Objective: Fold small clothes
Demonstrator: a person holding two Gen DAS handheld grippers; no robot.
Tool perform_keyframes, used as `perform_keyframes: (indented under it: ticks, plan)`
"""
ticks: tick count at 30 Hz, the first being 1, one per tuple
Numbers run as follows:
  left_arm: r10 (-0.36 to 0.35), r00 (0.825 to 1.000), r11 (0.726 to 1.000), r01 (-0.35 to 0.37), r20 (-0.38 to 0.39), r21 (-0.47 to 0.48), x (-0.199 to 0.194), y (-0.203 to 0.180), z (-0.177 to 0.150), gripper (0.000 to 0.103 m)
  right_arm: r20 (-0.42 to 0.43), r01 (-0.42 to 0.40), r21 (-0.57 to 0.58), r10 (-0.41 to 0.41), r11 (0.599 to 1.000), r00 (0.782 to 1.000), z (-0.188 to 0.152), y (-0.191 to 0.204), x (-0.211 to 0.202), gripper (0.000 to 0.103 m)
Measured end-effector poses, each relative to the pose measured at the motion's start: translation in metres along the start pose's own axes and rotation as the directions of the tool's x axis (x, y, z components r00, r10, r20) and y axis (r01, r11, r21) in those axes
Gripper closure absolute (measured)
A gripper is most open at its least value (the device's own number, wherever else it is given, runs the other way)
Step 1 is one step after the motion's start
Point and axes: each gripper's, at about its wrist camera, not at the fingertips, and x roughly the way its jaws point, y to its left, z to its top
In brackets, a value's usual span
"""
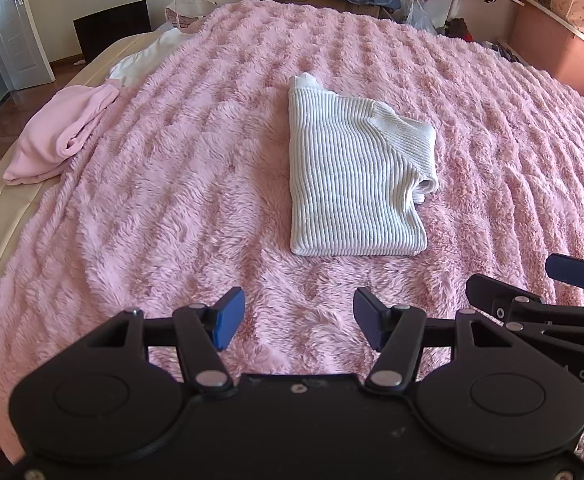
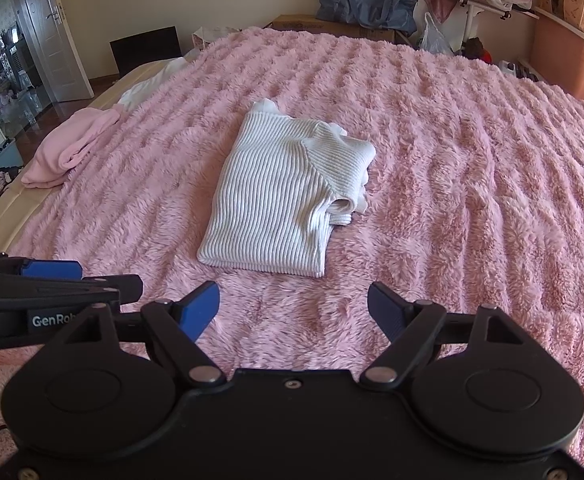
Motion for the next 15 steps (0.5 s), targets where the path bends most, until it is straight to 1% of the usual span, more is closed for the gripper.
perform_keyframes:
  ticks: [15]
  plan:
    - [-0.004,1.0,1.0,0.004,0.006,-0.002,-0.0007,0.0004,0.0,0.039,0.0,-0.001,-0.004,0.001,1.0,1.0,0.0005,0.001,-0.0008,0.02]
